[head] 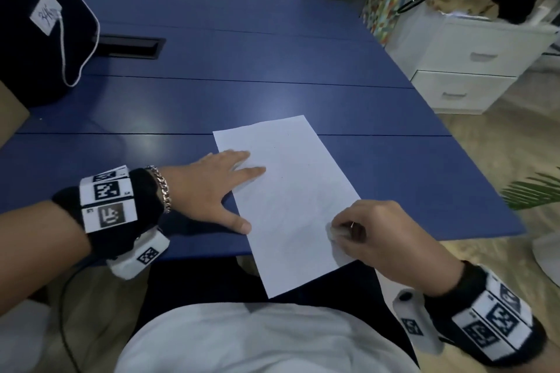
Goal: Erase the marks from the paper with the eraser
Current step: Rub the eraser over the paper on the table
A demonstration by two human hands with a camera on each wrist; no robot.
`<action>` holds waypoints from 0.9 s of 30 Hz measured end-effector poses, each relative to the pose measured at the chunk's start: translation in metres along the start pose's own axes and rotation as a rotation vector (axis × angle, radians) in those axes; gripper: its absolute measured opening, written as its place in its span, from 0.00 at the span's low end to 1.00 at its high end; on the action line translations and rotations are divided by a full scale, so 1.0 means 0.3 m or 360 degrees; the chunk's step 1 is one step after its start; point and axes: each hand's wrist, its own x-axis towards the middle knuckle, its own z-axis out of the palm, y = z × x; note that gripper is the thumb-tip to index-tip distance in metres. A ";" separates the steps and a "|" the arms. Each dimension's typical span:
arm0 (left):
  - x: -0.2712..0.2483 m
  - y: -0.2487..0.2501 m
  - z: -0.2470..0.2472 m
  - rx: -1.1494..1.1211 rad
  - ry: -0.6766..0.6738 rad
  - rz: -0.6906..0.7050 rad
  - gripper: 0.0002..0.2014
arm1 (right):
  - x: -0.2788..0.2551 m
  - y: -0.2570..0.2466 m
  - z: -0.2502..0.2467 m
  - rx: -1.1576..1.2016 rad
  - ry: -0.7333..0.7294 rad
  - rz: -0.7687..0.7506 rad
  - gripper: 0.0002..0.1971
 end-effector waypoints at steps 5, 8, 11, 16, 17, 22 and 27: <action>0.056 -0.018 -0.016 0.0006 -0.0066 -0.0059 0.68 | 0.071 0.027 -0.045 0.0022 -0.0037 0.0071 0.10; 0.070 -0.020 -0.039 -0.0021 0.0020 -0.0092 0.66 | 0.101 0.025 -0.065 -0.0062 -0.0011 0.0096 0.06; 0.075 -0.015 -0.061 -0.0092 0.0092 -0.0041 0.57 | 0.133 -0.011 -0.067 -0.0045 0.0017 0.0077 0.05; 0.112 -0.021 -0.089 -0.0099 -0.0142 -0.0043 0.45 | 0.234 -0.126 -0.030 -0.0064 -0.0080 -0.0143 0.08; 0.116 -0.025 -0.092 -0.0112 -0.0176 -0.0047 0.44 | 0.259 -0.143 -0.021 -0.0083 -0.0082 -0.0172 0.08; 0.125 -0.036 -0.087 -0.0035 -0.0225 -0.0057 0.42 | 0.365 -0.174 0.009 -0.0201 -0.0060 -0.0185 0.08; 0.144 -0.036 -0.087 0.0050 -0.0221 -0.0080 0.44 | 0.389 -0.179 0.035 -0.0215 -0.0084 -0.0125 0.11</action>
